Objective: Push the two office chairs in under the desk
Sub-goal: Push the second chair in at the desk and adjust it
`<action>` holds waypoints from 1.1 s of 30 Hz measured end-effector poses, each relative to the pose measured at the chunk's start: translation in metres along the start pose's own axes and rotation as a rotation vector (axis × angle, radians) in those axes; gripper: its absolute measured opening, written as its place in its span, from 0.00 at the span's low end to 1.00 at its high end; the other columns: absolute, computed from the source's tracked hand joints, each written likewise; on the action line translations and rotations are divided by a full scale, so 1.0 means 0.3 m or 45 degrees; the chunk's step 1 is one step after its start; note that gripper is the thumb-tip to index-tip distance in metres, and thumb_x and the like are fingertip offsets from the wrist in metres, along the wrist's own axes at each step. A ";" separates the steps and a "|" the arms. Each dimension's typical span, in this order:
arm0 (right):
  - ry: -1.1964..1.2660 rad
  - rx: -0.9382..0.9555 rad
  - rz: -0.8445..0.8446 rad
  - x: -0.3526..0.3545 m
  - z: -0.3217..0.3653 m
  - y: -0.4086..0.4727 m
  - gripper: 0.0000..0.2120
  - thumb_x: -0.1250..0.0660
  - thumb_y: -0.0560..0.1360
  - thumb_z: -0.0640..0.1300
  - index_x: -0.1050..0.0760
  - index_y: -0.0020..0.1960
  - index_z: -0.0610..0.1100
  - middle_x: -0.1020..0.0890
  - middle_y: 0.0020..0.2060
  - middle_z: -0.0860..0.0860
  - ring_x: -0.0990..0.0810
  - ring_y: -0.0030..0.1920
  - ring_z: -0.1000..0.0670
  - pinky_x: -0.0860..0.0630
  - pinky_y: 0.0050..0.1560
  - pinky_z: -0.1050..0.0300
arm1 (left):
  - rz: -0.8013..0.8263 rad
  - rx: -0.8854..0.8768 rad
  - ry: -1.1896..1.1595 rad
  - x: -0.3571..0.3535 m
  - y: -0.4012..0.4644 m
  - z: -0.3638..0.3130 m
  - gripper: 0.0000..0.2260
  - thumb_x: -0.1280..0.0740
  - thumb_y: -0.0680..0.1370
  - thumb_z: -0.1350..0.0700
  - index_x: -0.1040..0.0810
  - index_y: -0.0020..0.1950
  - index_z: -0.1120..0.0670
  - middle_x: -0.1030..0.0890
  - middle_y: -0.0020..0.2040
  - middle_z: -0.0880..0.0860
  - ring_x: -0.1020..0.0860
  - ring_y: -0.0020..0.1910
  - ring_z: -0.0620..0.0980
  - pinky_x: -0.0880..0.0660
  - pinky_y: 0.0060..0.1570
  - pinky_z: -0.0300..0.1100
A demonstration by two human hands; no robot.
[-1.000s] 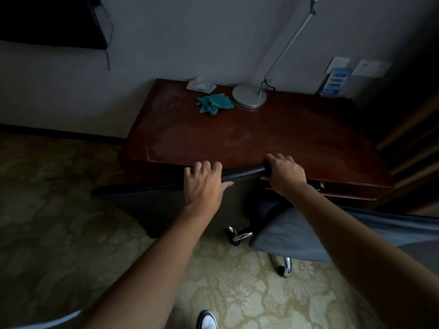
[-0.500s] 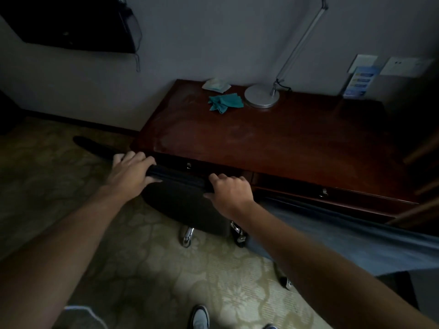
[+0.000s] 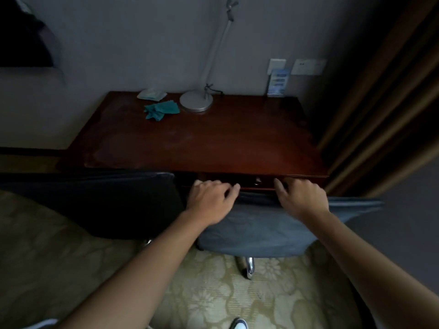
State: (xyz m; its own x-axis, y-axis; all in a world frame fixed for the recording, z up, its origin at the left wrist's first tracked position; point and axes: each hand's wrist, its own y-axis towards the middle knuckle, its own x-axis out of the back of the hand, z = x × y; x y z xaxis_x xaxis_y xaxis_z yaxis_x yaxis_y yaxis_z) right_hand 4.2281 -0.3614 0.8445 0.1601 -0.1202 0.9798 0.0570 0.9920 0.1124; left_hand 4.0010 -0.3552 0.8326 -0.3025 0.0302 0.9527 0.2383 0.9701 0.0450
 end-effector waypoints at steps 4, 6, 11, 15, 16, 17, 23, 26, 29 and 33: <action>-0.038 -0.086 -0.182 0.013 -0.090 -0.052 0.21 0.42 0.78 0.50 0.24 0.31 0.43 0.18 0.32 0.43 0.20 0.36 0.39 0.34 0.37 0.53 | -0.174 0.099 0.114 -0.031 0.010 -0.052 0.23 0.45 0.79 0.45 0.19 0.35 0.54 0.17 0.36 0.55 0.20 0.36 0.57 0.31 0.40 0.45; -0.048 -0.096 -0.278 0.005 -0.073 -0.041 0.19 0.42 0.76 0.47 0.25 0.29 0.42 0.19 0.30 0.44 0.21 0.33 0.40 0.37 0.35 0.55 | -0.231 0.106 0.109 -0.025 0.024 -0.049 0.21 0.42 0.78 0.48 0.20 0.32 0.56 0.17 0.33 0.57 0.20 0.33 0.59 0.34 0.35 0.44; -0.038 -0.072 -0.373 -0.017 -0.071 0.023 0.17 0.43 0.73 0.47 0.27 0.28 0.42 0.20 0.28 0.45 0.24 0.29 0.41 0.42 0.32 0.57 | -0.236 0.159 0.091 -0.017 0.106 -0.030 0.20 0.44 0.77 0.50 0.19 0.34 0.58 0.17 0.34 0.59 0.20 0.34 0.60 0.34 0.34 0.44; -0.014 -0.037 -0.500 -0.030 -0.078 0.092 0.17 0.44 0.72 0.46 0.32 0.26 0.43 0.24 0.24 0.46 0.28 0.25 0.43 0.44 0.30 0.58 | -0.327 0.150 0.098 -0.020 0.185 -0.013 0.20 0.44 0.76 0.51 0.21 0.31 0.57 0.18 0.32 0.60 0.21 0.31 0.61 0.37 0.32 0.42; -0.009 -0.022 -0.537 -0.032 -0.081 0.105 0.16 0.44 0.72 0.46 0.33 0.26 0.44 0.25 0.23 0.47 0.29 0.24 0.44 0.44 0.30 0.59 | -0.345 0.146 0.093 -0.019 0.197 -0.012 0.20 0.45 0.76 0.50 0.22 0.30 0.57 0.19 0.32 0.60 0.21 0.30 0.61 0.37 0.32 0.42; -0.011 -0.008 -0.572 -0.034 -0.084 0.121 0.16 0.44 0.72 0.46 0.35 0.26 0.44 0.26 0.23 0.47 0.30 0.23 0.44 0.45 0.30 0.59 | -0.355 0.151 0.086 -0.018 0.211 -0.015 0.21 0.46 0.75 0.50 0.22 0.30 0.57 0.19 0.31 0.60 0.22 0.30 0.62 0.37 0.31 0.42; 0.013 0.022 -0.659 -0.023 -0.129 0.211 0.16 0.43 0.71 0.45 0.36 0.26 0.44 0.27 0.22 0.46 0.31 0.22 0.43 0.45 0.30 0.58 | -0.373 0.173 0.123 -0.002 0.298 -0.055 0.21 0.46 0.77 0.50 0.21 0.31 0.57 0.18 0.33 0.60 0.21 0.32 0.62 0.34 0.32 0.43; 0.052 0.011 -0.649 -0.008 -0.148 0.252 0.16 0.44 0.71 0.45 0.38 0.26 0.44 0.27 0.22 0.46 0.31 0.22 0.43 0.45 0.29 0.58 | -0.388 0.192 0.145 0.001 0.314 -0.079 0.22 0.47 0.77 0.50 0.23 0.29 0.57 0.19 0.32 0.59 0.22 0.30 0.60 0.35 0.30 0.42; 0.068 -0.021 -0.650 0.012 -0.190 0.295 0.15 0.43 0.72 0.46 0.37 0.27 0.44 0.25 0.23 0.45 0.28 0.24 0.40 0.44 0.30 0.58 | -0.423 0.193 0.178 -0.001 0.329 -0.117 0.23 0.47 0.77 0.49 0.25 0.26 0.55 0.20 0.28 0.57 0.23 0.27 0.59 0.41 0.27 0.39; 0.094 0.014 -0.672 -0.001 -0.200 0.315 0.15 0.42 0.72 0.45 0.37 0.27 0.45 0.24 0.23 0.44 0.28 0.24 0.40 0.43 0.31 0.57 | -0.425 0.246 0.201 -0.014 0.305 -0.135 0.24 0.48 0.76 0.48 0.24 0.27 0.55 0.20 0.28 0.57 0.22 0.26 0.59 0.41 0.28 0.39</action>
State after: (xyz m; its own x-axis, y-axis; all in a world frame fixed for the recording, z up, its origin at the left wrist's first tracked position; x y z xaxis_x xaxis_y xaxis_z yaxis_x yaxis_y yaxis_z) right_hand 4.2926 -0.2700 0.8448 0.1817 -0.6053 0.7750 0.1383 0.7960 0.5893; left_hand 4.0616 -0.2762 0.8448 -0.1849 -0.3163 0.9305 -0.0310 0.9482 0.3161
